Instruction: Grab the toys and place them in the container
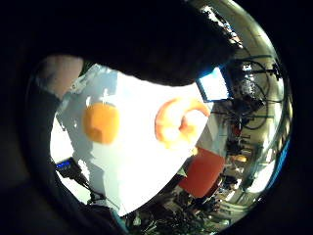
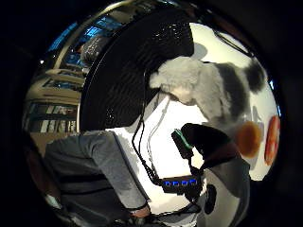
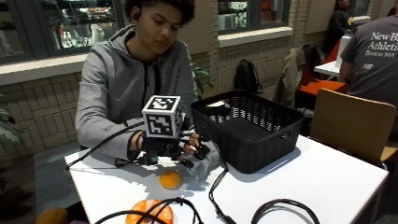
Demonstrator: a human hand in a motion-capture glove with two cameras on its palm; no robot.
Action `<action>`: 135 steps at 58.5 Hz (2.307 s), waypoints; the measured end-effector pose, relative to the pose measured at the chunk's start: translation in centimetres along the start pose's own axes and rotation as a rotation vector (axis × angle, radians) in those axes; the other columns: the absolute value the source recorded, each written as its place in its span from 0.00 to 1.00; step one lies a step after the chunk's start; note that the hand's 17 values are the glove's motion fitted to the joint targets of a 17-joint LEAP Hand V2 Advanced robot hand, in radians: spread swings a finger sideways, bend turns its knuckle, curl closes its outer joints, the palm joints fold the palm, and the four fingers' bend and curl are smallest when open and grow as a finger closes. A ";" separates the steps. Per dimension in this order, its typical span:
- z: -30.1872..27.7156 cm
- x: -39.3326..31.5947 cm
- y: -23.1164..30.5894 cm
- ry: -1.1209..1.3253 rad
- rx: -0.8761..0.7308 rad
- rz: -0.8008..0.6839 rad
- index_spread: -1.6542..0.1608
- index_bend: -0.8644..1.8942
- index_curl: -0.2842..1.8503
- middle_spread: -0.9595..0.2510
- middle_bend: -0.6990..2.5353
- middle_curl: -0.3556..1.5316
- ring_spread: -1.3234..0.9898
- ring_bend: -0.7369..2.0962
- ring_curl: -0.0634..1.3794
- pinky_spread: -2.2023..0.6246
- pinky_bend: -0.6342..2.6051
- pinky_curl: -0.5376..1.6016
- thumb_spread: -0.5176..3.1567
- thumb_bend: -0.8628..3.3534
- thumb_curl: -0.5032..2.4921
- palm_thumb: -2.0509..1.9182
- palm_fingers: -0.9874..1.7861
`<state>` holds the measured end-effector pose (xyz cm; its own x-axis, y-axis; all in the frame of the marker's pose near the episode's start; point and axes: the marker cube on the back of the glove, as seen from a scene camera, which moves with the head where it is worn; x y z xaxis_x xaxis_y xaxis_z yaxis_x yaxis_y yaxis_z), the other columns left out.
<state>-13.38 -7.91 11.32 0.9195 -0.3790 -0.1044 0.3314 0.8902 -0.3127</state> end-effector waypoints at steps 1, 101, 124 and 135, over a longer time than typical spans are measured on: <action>0.3 0.1 -0.3 -0.011 0.001 -0.001 0.76 0.37 0.24 0.81 0.30 0.34 0.51 0.41 0.18 0.77 0.45 0.41 0.49 0.25 0.24 0.57 0.38; -22.0 -21.4 10.6 0.124 0.306 -0.206 0.73 0.37 0.24 0.54 0.38 0.65 0.45 0.68 0.40 0.65 0.59 0.47 0.43 0.24 0.41 0.70 0.59; -12.1 -21.9 -9.2 0.253 0.019 -0.273 0.74 0.36 0.24 0.54 0.36 0.69 0.46 0.65 0.40 0.67 0.58 0.46 0.48 0.23 0.41 0.68 0.47; -11.9 -18.3 -6.0 0.048 -0.036 -0.283 0.76 0.36 0.24 0.72 0.26 0.58 0.52 0.45 0.27 0.75 0.59 0.45 0.53 0.20 0.34 0.59 0.26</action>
<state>-34.70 -9.29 3.83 0.7800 -0.6236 -0.0527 0.5649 0.7379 -0.3693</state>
